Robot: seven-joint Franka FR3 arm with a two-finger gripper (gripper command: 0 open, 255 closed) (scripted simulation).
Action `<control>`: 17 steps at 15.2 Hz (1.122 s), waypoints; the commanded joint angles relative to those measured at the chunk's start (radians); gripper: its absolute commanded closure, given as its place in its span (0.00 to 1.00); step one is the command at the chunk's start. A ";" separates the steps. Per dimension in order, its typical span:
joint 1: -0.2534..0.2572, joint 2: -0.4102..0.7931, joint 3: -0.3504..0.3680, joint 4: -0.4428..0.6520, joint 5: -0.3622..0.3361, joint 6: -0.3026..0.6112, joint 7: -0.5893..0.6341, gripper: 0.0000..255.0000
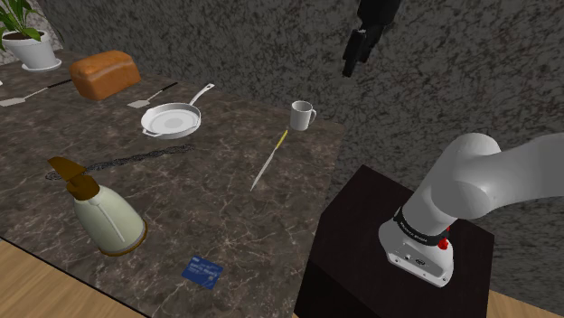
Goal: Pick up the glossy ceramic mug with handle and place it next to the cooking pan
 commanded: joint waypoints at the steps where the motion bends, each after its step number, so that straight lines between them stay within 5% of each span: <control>1: 0.000 0.000 0.000 0.000 0.000 0.000 0.000 0.00; 17: -0.050 0.513 -0.101 0.041 -0.030 0.392 -0.060 0.00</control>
